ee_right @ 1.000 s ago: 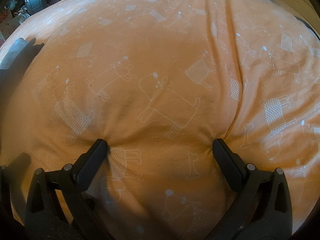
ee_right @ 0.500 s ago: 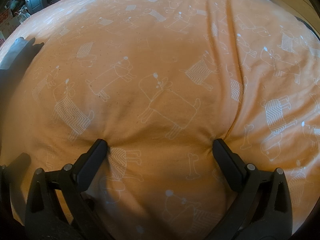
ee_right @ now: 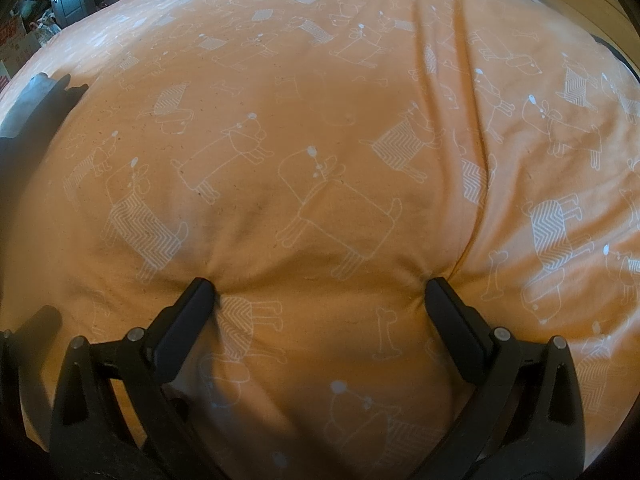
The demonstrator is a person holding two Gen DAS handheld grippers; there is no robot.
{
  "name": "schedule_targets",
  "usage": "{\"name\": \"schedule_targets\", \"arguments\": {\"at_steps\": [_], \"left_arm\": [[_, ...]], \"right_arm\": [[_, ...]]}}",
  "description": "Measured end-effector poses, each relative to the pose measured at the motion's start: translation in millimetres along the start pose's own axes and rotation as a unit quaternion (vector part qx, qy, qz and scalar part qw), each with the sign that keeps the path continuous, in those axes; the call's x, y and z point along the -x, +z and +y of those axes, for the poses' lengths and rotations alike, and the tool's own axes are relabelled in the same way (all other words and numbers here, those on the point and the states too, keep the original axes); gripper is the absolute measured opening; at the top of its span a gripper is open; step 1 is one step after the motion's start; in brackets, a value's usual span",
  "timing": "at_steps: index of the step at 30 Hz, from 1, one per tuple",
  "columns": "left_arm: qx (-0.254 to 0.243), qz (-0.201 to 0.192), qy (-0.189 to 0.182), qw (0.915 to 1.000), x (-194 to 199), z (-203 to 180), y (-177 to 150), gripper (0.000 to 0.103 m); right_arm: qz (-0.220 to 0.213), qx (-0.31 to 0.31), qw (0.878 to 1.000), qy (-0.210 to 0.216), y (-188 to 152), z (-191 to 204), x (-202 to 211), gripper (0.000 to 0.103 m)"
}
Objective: Fold small clothes
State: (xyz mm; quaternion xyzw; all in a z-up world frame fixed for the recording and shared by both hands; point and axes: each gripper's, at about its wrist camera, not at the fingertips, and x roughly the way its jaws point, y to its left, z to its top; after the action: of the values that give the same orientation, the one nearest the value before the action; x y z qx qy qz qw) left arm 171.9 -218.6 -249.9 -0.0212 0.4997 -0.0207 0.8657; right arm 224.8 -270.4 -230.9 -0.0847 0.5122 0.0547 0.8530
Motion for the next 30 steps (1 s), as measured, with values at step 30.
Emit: {"name": "schedule_targets", "arguments": {"at_steps": [30], "left_arm": [[0.001,0.000,0.001,1.0000,0.6,-0.4,0.4,0.103]], "right_arm": [[-0.014,0.001,1.000,-0.004,-1.4,2.8,-0.7,0.103]]}}
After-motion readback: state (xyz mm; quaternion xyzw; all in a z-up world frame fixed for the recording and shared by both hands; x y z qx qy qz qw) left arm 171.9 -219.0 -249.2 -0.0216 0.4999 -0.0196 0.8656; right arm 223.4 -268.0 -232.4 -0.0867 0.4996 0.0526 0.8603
